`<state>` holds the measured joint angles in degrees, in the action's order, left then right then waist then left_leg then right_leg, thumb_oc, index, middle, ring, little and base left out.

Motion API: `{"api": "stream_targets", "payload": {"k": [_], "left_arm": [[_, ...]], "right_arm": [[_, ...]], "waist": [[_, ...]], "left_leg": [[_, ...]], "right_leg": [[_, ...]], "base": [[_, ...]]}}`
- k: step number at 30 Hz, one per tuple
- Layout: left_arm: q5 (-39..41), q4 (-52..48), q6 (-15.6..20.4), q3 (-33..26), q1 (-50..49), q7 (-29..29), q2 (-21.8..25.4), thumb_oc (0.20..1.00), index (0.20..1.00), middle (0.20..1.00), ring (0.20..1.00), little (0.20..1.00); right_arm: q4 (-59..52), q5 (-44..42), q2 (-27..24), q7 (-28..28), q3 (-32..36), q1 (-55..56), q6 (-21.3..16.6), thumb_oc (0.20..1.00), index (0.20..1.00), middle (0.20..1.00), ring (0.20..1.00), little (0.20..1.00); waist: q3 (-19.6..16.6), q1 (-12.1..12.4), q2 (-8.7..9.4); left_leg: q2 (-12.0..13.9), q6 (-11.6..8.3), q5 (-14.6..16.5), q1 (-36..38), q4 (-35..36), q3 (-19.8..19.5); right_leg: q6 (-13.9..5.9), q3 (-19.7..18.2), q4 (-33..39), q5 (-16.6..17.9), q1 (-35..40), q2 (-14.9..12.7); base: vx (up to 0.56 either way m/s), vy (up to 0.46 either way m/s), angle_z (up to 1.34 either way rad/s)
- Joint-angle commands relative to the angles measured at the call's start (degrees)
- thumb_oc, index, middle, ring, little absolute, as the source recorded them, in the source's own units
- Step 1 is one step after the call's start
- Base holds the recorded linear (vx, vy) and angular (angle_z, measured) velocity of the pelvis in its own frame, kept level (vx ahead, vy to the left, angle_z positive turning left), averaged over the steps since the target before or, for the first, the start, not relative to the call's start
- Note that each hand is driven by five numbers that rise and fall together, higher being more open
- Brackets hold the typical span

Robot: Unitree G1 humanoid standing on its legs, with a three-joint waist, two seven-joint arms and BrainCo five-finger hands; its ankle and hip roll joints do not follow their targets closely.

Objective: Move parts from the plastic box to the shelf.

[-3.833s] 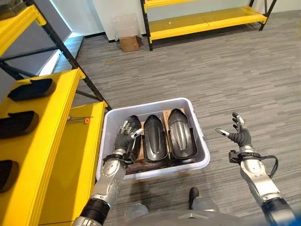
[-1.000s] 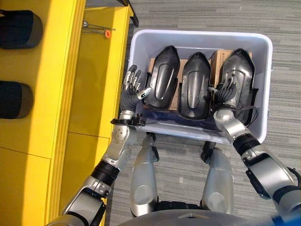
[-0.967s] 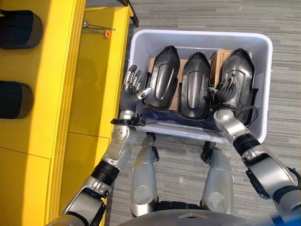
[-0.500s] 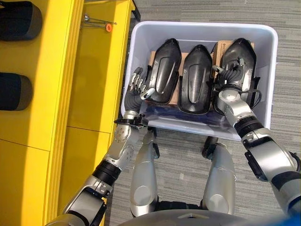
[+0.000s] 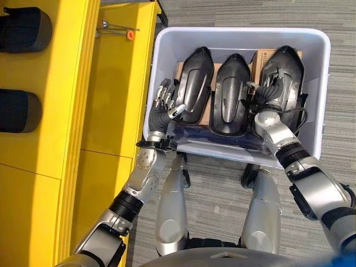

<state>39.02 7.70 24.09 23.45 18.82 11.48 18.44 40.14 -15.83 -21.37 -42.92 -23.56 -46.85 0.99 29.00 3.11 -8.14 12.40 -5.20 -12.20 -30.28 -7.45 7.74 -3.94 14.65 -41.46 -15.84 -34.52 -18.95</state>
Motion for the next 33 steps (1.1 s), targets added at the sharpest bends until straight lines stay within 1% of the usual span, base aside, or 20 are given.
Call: {"api": "stream_targets", "payload": {"k": [1,2,4,5,6,7,10,11,13,16,18,20,21,24,28,29,30,31,32,33], "left_arm": [[0.92,-6.36,3.23,0.49,1.33,-1.25,0.44,1.000,1.000,1.000,1.000,1.000],[1.15,-6.44,3.14,0.53,1.33,-1.41,0.41,1.000,1.000,1.000,1.000,1.000],[2.04,-7.17,2.87,0.62,1.20,-0.59,0.32,1.000,1.000,1.000,1.000,1.000],[1.03,-7.37,2.32,0.31,0.64,0.49,0.27,1.000,1.000,1.000,1.000,1.000],[1.01,-6.87,2.08,0.16,-0.17,0.88,0.31,1.000,1.000,1.000,1.000,1.000],[0.61,-6.47,2.38,0.20,-0.44,0.75,0.20,1.000,1.000,1.000,1.000,1.000],[1.26,-6.06,3.32,0.28,-1.66,-0.30,0.21,1.000,1.000,1.000,1.000,1.000],[1.29,-6.02,3.39,0.28,-1.69,-0.41,0.21,1.000,1.000,1.000,1.000,1.000],[1.38,-6.16,4.21,0.44,-2.11,-1.64,-0.10,1.000,1.000,1.000,1.000,1.000],[1.35,-6.88,4.50,0.72,-2.36,-1.42,-0.24,1.000,1.000,1.000,1.000,1.000],[1.44,-7.11,4.37,0.74,-2.36,-1.04,-0.26,1.000,1.000,1.000,1.000,1.000],[1.49,-7.09,4.16,0.51,-2.50,-1.22,-0.50,1.000,1.000,1.000,1.000,1.000],[1.18,-7.14,3.94,0.57,-2.45,-1.14,-0.50,1.000,1.000,1.000,1.000,1.000],[1.84,-7.44,3.73,0.64,-2.66,-2.27,-0.59,1.000,1.000,1.000,1.000,1.000],[1.05,-8.18,4.44,1.53,-2.90,-1.85,-1.33,1.000,1.000,1.000,1.000,1.000],[0.82,-8.28,4.56,1.66,-2.89,-1.59,-1.45,1.000,1.000,1.000,1.000,1.000],[0.83,-8.60,4.78,1.65,-2.70,-1.44,-1.59,1.000,1.000,1.000,1.000,1.000],[0.90,-8.81,4.91,1.79,-2.81,-1.18,-1.69,1.000,1.000,1.000,1.000,1.000],[1.06,-9.10,5.07,1.88,-2.95,-0.77,-1.61,1.000,1.000,1.000,1.000,1.000],[1.44,-9.47,5.55,1.92,-3.38,-0.76,-1.43,1.000,1.000,1.000,1.000,1.000]], "right_arm": [[0.98,1.82,2.84,-1.28,0.38,0.47,-0.05,1.000,1.000,1.000,1.000,1.000],[0.92,2.00,2.85,-1.70,0.37,0.52,-0.52,1.000,1.000,1.000,1.000,1.000],[-0.34,3.57,2.69,-3.15,1.14,1.01,-2.92,1.000,1.000,1.000,1.000,1.000],[-2.31,7.31,2.44,-3.35,1.45,1.26,-4.84,1.000,1.000,1.000,1.000,1.000],[-5.65,10.30,2.29,-3.18,0.89,1.62,-5.52,1.000,1.000,1.000,1.000,1.000],[-6.69,11.22,2.30,-3.42,0.48,1.79,-5.69,1.000,1.000,1.000,1.000,1.000],[-10.97,16.76,1.50,-7.84,0.12,2.44,-5.57,1.000,1.000,1.000,1.000,1.000],[-11.10,16.98,1.44,-8.05,0.14,2.49,-5.61,1.000,1.000,1.000,1.000,1.000],[-13.77,20.43,0.52,-11.13,0.76,3.01,-6.50,1.000,1.000,1.000,1.000,1.000],[-17.00,22.69,-0.31,-9.28,1.64,3.89,-8.44,1.000,1.000,1.000,1.000,1.000],[-20.30,20.51,-0.70,-3.85,1.22,4.29,-7.98,1.000,1.000,1.000,1.000,1.000],[-21.40,18.35,-0.28,-2.44,0.42,4.31,-7.53,1.000,1.000,1.000,1.000,1.000],[-22.07,18.27,0.17,-3.52,-0.18,4.21,-8.33,1.000,1.000,1.000,1.000,1.000],[-24.16,21.01,0.51,-7.55,0.34,4.54,-8.35,1.000,1.000,1.000,1.000,1.000],[-26.33,26.48,0.74,-12.41,1.55,5.03,-8.35,1.000,1.000,1.000,1.000,1.000],[-26.76,27.26,0.81,-12.94,1.77,5.11,-8.68,1.000,1.000,1.000,1.000,1.000],[-27.97,28.43,0.77,-13.24,2.22,5.05,-9.17,1.000,1.000,1.000,1.000,1.000],[-29.16,29.22,0.75,-13.14,2.57,5.28,-9.04,1.000,1.000,1.000,1.000,1.000],[-30.60,29.81,0.62,-13.21,2.85,5.63,-8.67,1.000,1.000,1.000,1.000,1.000],[-33.05,28.58,0.34,-12.19,3.36,6.75,-7.11,1.000,1.000,1.000,1.000,1.000]], "waist": [[0.79,2.06,-0.35],[0.79,2.05,-0.36],[0.79,1.85,-0.62],[0.79,1.68,-0.70],[0.79,1.45,-0.77],[0.79,1.35,-0.79],[0.79,0.84,-1.24],[0.79,0.81,-1.27],[0.79,0.22,-1.55],[0.79,-0.51,-1.81],[0.79,-1.06,-1.85],[0.79,-1.16,-1.82],[0.79,-1.25,-1.78],[0.79,-1.52,-1.78],[0.79,-2.35,-2.59],[0.79,-2.47,-2.71],[0.79,-2.51,-3.26],[0.79,-2.74,-3.36],[0.79,-3.00,-3.45],[0.79,-3.46,-3.50]], "left_leg": [[-4.27,1.29,10.30,0.75,-4.23,2.13],[-4.26,1.30,10.29,0.74,-4.24,2.13],[-4.33,1.33,10.45,0.96,-4.41,2.07],[-4.36,1.30,10.46,1.39,-4.11,2.39],[-4.37,1.22,10.36,1.71,-3.70,2.55],[-4.34,1.22,10.36,1.85,-3.64,2.62],[-4.47,1.26,10.41,2.71,-3.36,2.98],[-4.47,1.27,10.41,2.80,-3.31,3.02],[-4.42,1.36,10.45,3.58,-2.88,3.55],[-4.55,1.33,10.49,4.41,-2.47,3.85],[-4.64,1.16,10.46,4.79,-2.21,3.96],[-4.67,1.14,10.43,5.18,-2.02,4.23],[-4.60,1.12,10.39,5.41,-1.82,4.44],[-4.60,1.11,10.44,5.91,-1.50,4.60],[-4.79,1.11,10.38,7.15,-0.68,5.34],[-4.83,1.10,10.39,7.33,-0.54,5.43],[-4.36,1.54,9.33,6.58,-0.21,6.02],[-4.37,1.50,9.30,6.88,0.02,6.21],[-4.44,1.39,9.24,7.09,0.23,6.30],[-4.48,1.36,9.43,7.31,0.19,6.36]], "right_leg": [[3.10,1.47,2.99,0.99,0.82,5.31],[3.11,1.45,2.94,0.98,0.78,5.30],[3.12,1.44,2.97,0.86,1.00,5.36],[2.97,1.30,3.38,0.93,1.20,5.54],[2.89,1.09,3.68,1.03,1.21,5.68],[2.91,1.02,3.71,1.06,1.20,5.69],[2.95,0.52,3.88,1.02,1.47,5.62],[2.95,0.49,3.91,1.02,1.52,5.62],[2.83,0.10,4.50,1.20,1.84,5.63],[2.72,-0.42,4.93,1.25,2.14,5.76],[2.56,-0.88,5.34,1.37,2.26,5.87],[2.61,-1.08,5.53,1.41,2.39,5.89],[2.61,-1.21,5.64,1.48,2.42,5.89],[2.56,-1.27,5.80,1.49,2.63,5.99],[2.63,-2.05,6.07,1.38,3.00,6.23],[2.62,-2.15,6.11,1.35,3.06,6.24],[3.23,-1.86,6.53,2.67,2.13,6.69],[3.22,-2.03,6.65,2.64,2.25,6.74],[3.19,-2.17,6.82,2.63,2.37,6.81],[3.10,-2.45,6.91,2.66,2.39,6.90]], "base": [[0.01,-0.001,-0.03],[0.01,-0.011,-0.03],[0.00,0.000,0.00],[0.00,0.000,0.00],[0.00,0.000,0.00],[0.00,0.000,0.00],[0.01,0.036,-0.08],[0.01,0.043,-0.03],[0.01,0.059,0.00],[0.01,0.056,-0.03],[0.00,0.038,-0.05],[0.00,0.008,-0.02],[0.00,0.000,0.00],[0.00,0.015,-0.01],[0.01,0.073,-0.06],[-0.06,0.073,-0.12],[-0.06,0.079,-0.14],[-0.06,0.094,-0.15],[0.00,0.096,-0.10],[0.00,0.077,-0.06]]}}
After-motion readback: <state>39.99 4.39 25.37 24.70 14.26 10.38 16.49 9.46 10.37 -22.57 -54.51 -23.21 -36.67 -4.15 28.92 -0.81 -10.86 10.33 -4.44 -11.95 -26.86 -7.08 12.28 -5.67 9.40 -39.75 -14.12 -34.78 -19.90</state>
